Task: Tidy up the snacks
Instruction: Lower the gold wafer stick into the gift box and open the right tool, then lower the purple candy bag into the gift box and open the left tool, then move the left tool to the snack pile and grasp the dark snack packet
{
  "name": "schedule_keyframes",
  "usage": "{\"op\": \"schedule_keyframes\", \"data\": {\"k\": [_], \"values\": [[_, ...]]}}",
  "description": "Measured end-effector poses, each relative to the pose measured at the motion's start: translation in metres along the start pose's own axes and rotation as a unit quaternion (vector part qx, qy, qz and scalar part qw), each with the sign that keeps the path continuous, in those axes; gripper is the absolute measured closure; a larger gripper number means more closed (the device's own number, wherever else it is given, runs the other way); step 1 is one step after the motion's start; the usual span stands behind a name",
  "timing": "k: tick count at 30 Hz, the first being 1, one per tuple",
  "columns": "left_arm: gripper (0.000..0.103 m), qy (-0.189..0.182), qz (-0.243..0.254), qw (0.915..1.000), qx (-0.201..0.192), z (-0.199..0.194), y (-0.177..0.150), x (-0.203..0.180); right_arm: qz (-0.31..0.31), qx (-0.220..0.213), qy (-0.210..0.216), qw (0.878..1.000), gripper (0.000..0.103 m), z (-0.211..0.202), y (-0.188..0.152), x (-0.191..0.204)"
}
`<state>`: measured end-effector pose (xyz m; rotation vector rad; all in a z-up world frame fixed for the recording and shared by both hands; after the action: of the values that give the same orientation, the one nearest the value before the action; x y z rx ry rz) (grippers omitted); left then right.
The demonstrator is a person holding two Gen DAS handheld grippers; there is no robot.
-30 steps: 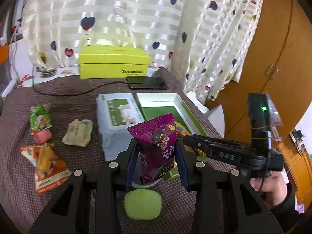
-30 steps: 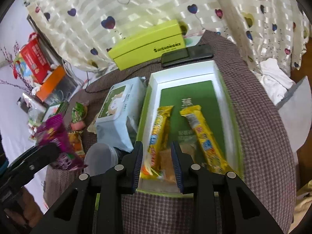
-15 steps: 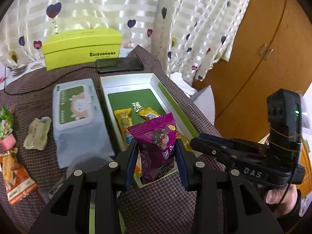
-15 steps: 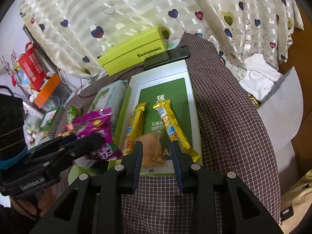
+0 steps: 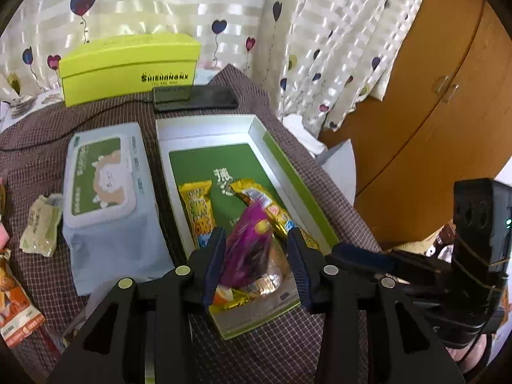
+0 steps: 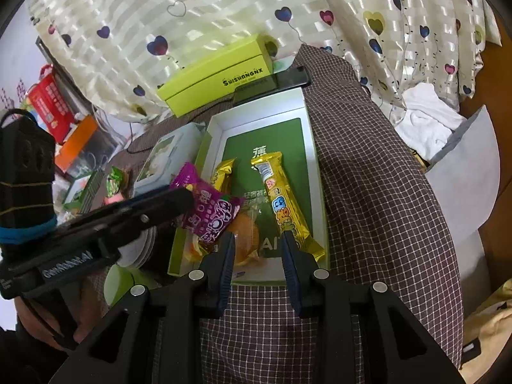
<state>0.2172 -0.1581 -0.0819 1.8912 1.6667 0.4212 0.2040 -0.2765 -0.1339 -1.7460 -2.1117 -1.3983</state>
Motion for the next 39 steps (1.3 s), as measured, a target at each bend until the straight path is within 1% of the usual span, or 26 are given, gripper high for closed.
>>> {"op": "schedule_keyframes", "data": {"k": [9,18,29,39], "values": [[0.057,0.001,-0.010,0.9998,-0.017,-0.024,0.004,0.015,-0.017,0.006,0.006,1.000,0.074,0.002,0.000,0.016],[0.057,-0.003,-0.027,0.9993,-0.027,-0.056,-0.007,0.039,-0.036,0.008,0.004,0.999,0.074,-0.008,-0.008,0.037],[0.057,0.014,-0.027,0.9981,-0.053,-0.091,-0.022,0.055,-0.091,-0.002,-0.002,0.996,0.074,-0.028,-0.010,0.086],[0.057,0.035,-0.042,0.9968,-0.058,-0.108,-0.043,0.077,-0.128,0.007,0.002,0.992,0.066,-0.027,-0.022,0.121]]}}
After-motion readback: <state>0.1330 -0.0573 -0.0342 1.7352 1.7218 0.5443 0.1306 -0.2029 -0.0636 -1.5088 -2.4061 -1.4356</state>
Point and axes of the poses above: each gripper's, at about its wrist camera, not at the fingertips, and z roughly the way its jaws point, x to its left, y to its top, the point moved 8 cm from there along z, roughly the way its jaws point, and after that the axes turned 14 degrees about y, right-handed, at the moved point
